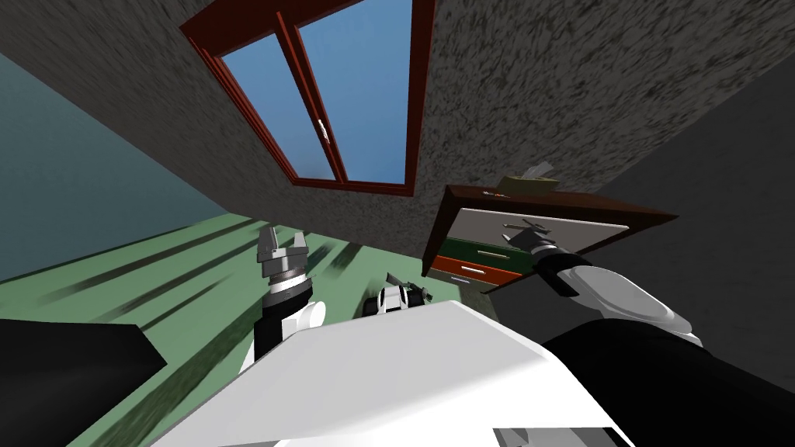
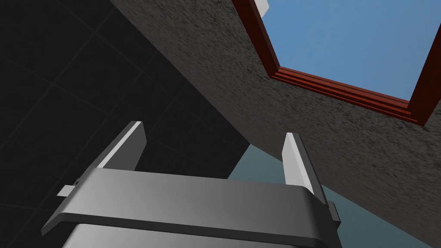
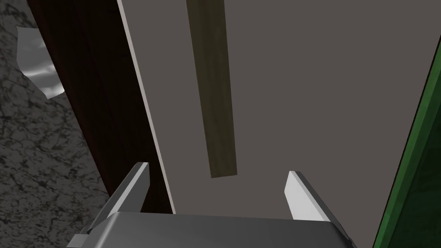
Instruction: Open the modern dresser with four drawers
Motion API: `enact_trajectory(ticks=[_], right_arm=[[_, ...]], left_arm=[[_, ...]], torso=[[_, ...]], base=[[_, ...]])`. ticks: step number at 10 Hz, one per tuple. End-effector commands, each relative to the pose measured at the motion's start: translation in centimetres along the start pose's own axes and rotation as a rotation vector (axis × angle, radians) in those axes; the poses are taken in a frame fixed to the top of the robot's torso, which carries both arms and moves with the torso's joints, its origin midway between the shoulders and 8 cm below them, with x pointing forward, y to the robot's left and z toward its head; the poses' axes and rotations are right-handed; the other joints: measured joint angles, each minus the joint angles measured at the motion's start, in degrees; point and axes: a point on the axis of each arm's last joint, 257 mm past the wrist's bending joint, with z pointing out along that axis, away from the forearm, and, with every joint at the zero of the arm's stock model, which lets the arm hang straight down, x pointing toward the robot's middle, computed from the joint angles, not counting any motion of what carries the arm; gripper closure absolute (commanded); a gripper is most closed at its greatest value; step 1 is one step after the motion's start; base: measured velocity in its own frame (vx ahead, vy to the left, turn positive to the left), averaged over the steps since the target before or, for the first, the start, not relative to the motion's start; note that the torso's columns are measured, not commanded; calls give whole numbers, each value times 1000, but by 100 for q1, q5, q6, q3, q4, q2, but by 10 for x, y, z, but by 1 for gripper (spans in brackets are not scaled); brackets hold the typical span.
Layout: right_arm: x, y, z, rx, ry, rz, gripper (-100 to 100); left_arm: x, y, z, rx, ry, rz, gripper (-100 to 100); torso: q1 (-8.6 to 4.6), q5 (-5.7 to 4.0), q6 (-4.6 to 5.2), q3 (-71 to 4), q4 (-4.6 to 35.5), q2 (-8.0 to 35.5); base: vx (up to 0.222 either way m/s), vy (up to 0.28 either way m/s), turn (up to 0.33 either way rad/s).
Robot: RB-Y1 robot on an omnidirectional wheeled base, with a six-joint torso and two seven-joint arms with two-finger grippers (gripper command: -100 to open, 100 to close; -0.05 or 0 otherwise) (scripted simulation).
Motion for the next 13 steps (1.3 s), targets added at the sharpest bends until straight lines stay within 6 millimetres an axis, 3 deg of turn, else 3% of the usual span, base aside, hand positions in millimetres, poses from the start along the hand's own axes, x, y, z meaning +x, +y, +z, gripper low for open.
enact_trajectory(ticks=[1,2,3,8,9,13], right_arm=[[1,-1,0,-12,-3,-1,-100],[1,-1,0,-13,-3,2,-100],[1,-1,0,-13,-3,1,100],[-8,-3,-2,-17,-24,-1,100],[-5,-2,-1,-20,-19,0,-100],[-2,-2,0,-22,-13,0,-100]], left_arm=[[0,0,0,0,0,0,0],[0,0,0,0,0,0,0],[0,0,0,0,0,0,0],[0,0,0,0,0,0,0],[0,0,0,0,0,0,0],[0,0,0,0,0,0,0]], torso=[[1,1,0,0,0,0],[1,0,0,5,2,8],[1,0,1,7,4,11],[1,1,1,3,2,4],[-17,-4,-3,-17,-8,-29],[4,1,-1,-10,-5,-17]], base=[[22,0,-3],[0,0,0],[0,0,0],[-129,76,-54],[62,-48,45],[126,-61,37]])
